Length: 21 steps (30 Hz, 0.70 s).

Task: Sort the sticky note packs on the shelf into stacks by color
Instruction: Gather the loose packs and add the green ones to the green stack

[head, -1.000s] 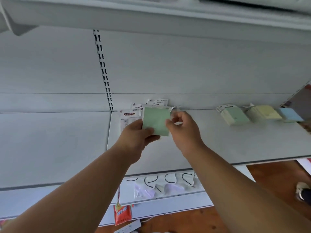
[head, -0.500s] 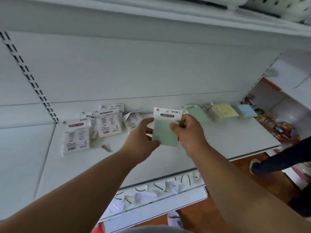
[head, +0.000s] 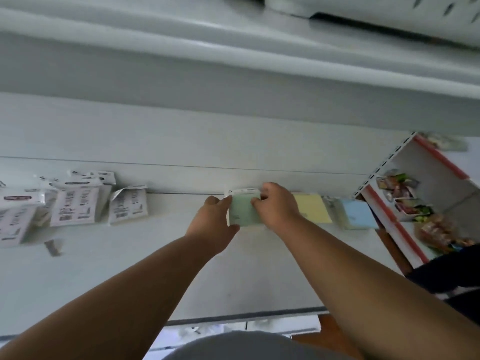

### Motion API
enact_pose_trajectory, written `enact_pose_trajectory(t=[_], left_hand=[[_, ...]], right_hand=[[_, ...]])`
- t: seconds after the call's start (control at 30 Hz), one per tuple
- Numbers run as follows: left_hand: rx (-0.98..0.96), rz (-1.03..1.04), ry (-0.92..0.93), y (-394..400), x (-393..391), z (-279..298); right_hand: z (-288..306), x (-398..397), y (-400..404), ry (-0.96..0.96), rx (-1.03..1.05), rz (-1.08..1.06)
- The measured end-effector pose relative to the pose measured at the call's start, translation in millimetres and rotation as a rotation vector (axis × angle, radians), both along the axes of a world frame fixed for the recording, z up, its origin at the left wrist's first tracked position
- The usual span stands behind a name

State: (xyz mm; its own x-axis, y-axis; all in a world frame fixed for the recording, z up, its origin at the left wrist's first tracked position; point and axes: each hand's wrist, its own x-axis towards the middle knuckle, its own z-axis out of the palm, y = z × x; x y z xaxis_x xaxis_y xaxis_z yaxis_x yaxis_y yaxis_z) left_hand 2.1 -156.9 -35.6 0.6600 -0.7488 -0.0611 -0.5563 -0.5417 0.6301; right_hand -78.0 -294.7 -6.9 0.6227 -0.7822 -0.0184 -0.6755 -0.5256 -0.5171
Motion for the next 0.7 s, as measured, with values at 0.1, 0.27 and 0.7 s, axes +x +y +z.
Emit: enact_pose_trajectory(t=[0.1, 0.27, 0.7], left_hand=[[-0.012, 0.039, 0.037, -2.0, -5.0, -6.9], [-0.063, 0.177, 0.016, -6.7, -18.8, -9.9], [0.037, 0.155, -0.034, -14.5, -21.8, -19.3]], right_hand=[[-12.0, -9.2, 2.8, 0.008, -0.062, 0.026], [-26.0, -24.8, 12.0, -0.039, 0.014, -0.021], [-31.0, -38.4, 11.4, -0.133, 0.225, 0.146]])
